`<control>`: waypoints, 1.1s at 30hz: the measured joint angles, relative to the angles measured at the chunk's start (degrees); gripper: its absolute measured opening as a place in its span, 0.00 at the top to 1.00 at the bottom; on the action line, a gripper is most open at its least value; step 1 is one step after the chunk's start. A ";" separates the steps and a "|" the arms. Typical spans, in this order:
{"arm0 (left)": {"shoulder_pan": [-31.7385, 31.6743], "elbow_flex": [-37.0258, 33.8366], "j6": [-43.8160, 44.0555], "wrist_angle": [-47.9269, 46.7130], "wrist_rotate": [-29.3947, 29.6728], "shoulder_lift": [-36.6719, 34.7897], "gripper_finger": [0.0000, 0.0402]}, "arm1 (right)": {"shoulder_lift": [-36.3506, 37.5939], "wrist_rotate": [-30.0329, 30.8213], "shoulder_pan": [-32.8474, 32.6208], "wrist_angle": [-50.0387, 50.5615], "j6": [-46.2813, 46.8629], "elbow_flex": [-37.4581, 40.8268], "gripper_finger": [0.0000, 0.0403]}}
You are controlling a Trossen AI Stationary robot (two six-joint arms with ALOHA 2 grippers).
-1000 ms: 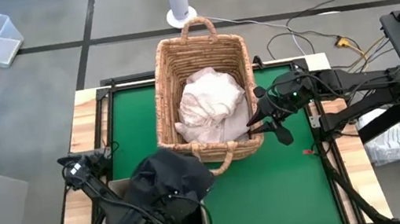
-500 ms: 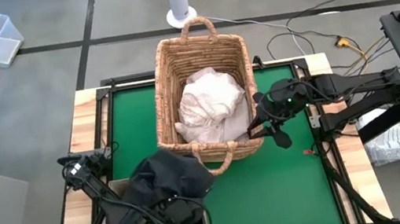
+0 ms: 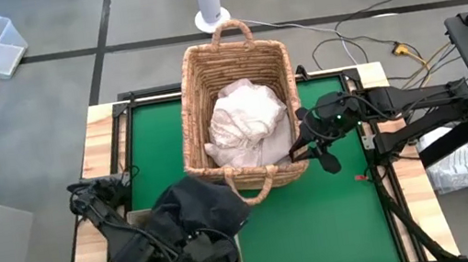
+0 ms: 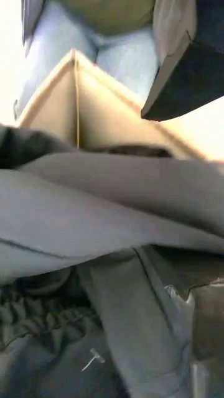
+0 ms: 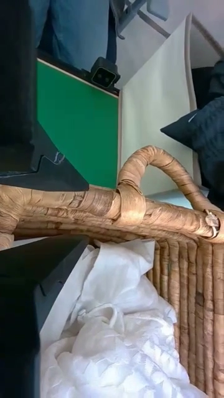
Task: Sort clothes
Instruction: Put the black pants into the gray laundry bin
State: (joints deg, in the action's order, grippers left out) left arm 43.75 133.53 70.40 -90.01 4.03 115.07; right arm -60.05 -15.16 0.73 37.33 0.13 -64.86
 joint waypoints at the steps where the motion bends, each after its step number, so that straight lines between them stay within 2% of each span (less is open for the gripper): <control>1: 0.00 0.92 0.19 -0.03 -0.58 -0.08 0.26 | 0.00 0.00 0.00 0.04 -0.04 0.00 0.72; 7: 0.07 0.72 4.18 0.00 -2.78 -4.00 0.31 | 0.00 0.02 0.00 0.04 -0.12 0.00 0.70; 13: 0.07 0.66 7.18 -0.03 0.84 -7.51 0.35 | 0.02 0.02 0.00 -0.42 -0.12 0.02 0.68; 15: 0.09 0.66 5.78 -0.03 4.84 -8.38 0.36 | 0.02 0.02 0.00 -0.40 -0.12 0.04 0.67; 17: 0.13 0.66 3.18 -0.02 11.22 -8.78 0.37 | 0.02 0.04 0.00 -0.40 -0.12 0.04 0.67; 22: -0.41 0.63 -9.46 -0.03 31.11 -8.77 0.40 | 0.02 0.04 0.00 -0.42 -0.33 0.07 0.69; 25: -1.11 0.60 -17.18 -0.03 37.52 -7.31 0.44 | 0.02 0.04 0.00 -0.45 -0.34 0.07 0.71; 27: -1.57 0.41 -22.59 -0.01 37.82 -5.86 0.50 | 0.02 0.04 0.00 -0.49 -0.34 0.07 0.71; 29: -1.98 0.16 -27.37 -0.01 38.63 -4.27 0.59 | 0.02 0.04 0.00 -0.53 -0.29 0.17 0.72; 33: -2.58 -0.39 -34.17 0.03 40.57 -2.14 0.90 | 0.02 0.04 0.00 -0.47 -0.23 0.51 0.73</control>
State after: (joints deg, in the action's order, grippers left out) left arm 41.17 133.14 36.23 -89.98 44.60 112.93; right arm -60.03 -15.11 0.73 36.86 -0.10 -64.35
